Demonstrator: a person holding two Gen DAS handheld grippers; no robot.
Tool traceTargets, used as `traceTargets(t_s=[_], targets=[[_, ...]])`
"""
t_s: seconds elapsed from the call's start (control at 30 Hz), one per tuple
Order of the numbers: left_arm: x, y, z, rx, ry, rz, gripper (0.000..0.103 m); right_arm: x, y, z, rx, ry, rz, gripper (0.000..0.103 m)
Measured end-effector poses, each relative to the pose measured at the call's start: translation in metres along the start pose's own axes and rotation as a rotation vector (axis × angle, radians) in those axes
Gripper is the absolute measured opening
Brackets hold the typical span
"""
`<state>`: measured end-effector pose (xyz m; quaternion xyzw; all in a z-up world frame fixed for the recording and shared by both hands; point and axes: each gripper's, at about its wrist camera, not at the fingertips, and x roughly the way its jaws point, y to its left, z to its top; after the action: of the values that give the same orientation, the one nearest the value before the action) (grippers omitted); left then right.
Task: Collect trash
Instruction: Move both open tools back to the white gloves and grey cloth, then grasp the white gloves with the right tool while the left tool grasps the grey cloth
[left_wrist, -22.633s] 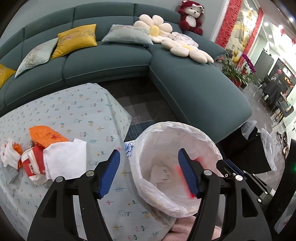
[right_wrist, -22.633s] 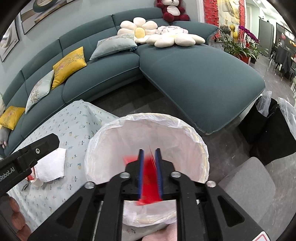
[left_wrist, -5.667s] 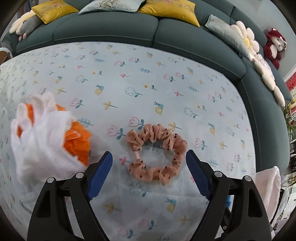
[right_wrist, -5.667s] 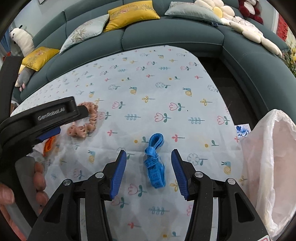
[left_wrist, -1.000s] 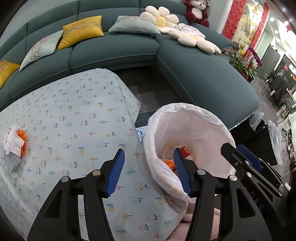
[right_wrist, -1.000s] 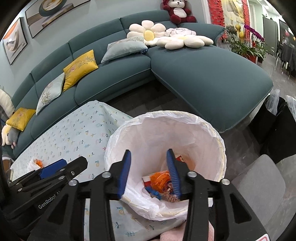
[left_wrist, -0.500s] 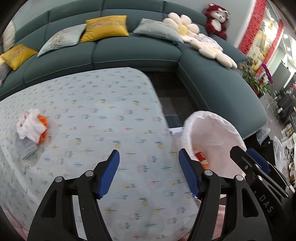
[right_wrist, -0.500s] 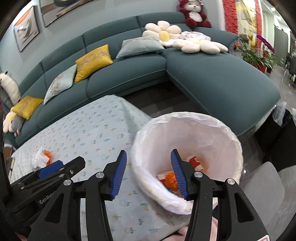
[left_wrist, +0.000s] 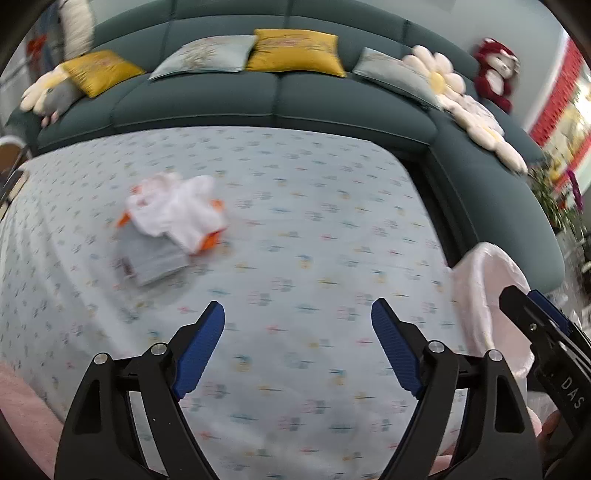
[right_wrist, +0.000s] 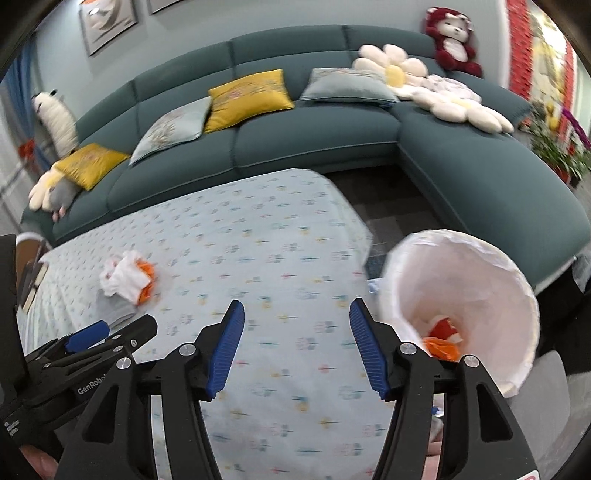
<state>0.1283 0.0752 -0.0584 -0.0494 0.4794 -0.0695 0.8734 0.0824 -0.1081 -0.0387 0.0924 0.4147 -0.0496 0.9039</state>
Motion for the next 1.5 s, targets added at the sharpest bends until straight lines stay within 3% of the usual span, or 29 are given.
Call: traceTargets(t_s=[0.47, 0.77, 0.97, 1.2, 1.27, 1.33, 1.5], targets=[[-0.001, 0.14, 0.014, -0.141, -0.011, 0.085, 0.084, 0.04, 0.135, 0.001, -0.144, 0.077, 0.104, 0.058], [0.012, 0.2, 0.025, -0.219, -0.024, 0.107, 0.084, 0.086, 0.206, 0.011, -0.182, 0.126, 0.142, 0.058], [0.021, 0.231, 0.029, -0.326, -0.022, 0.118, 0.084, 0.124, 0.241, 0.016, -0.192, 0.166, 0.155, 0.055], [0.033, 0.242, 0.03, -0.384, -0.011, 0.136, 0.084, 0.164, 0.264, 0.016, -0.196, 0.218, 0.163, 0.04], [0.037, 0.242, 0.03, -0.388, -0.004, 0.132, 0.084, 0.172, 0.265, 0.014, -0.198, 0.237, 0.171, 0.029], [0.039, 0.239, 0.029, -0.382, 0.001, 0.128, 0.084, 0.178, 0.264, 0.011, -0.205, 0.259, 0.176, 0.008], [0.045, 0.225, 0.028, -0.346, 0.015, 0.085, 0.084, 0.165, 0.248, 0.011, -0.213, 0.219, 0.172, 0.006]])
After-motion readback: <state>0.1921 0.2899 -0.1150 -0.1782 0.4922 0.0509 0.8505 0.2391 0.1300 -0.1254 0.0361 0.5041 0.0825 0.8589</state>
